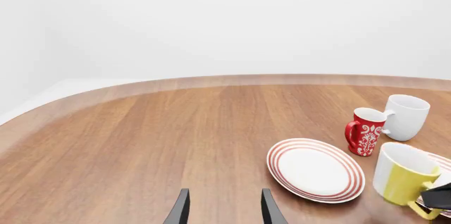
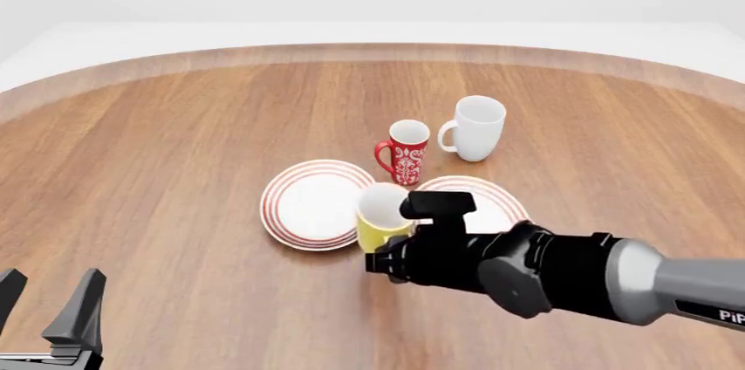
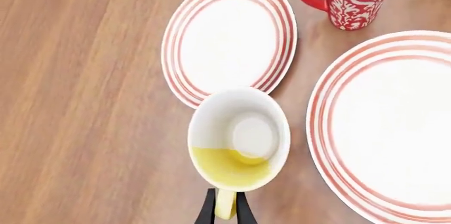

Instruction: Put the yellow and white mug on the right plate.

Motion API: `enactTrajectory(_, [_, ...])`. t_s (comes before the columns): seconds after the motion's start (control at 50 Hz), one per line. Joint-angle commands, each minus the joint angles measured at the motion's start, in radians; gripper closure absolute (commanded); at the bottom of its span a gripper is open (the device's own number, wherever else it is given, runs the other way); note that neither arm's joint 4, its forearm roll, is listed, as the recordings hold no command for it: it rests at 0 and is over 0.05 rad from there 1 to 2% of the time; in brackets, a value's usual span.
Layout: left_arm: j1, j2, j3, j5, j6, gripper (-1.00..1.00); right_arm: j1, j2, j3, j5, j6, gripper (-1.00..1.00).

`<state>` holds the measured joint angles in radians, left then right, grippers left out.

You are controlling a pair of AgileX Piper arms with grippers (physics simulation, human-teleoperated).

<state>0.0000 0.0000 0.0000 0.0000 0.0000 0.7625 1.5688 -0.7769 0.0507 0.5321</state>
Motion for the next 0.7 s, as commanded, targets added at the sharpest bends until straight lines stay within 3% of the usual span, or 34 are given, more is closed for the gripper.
enactTrajectory(0.02, [0.0, 0.0, 0.0, 0.0, 0.0, -1.0, -0.032, -0.032, -0.031, 0.042, -0.05, 1.0])
enactTrajectory(0.7, [0.0, 0.0, 0.0, 0.0, 0.0, -1.0, -0.248, -0.157, 0.01, 0.087, -0.201, 1.0])
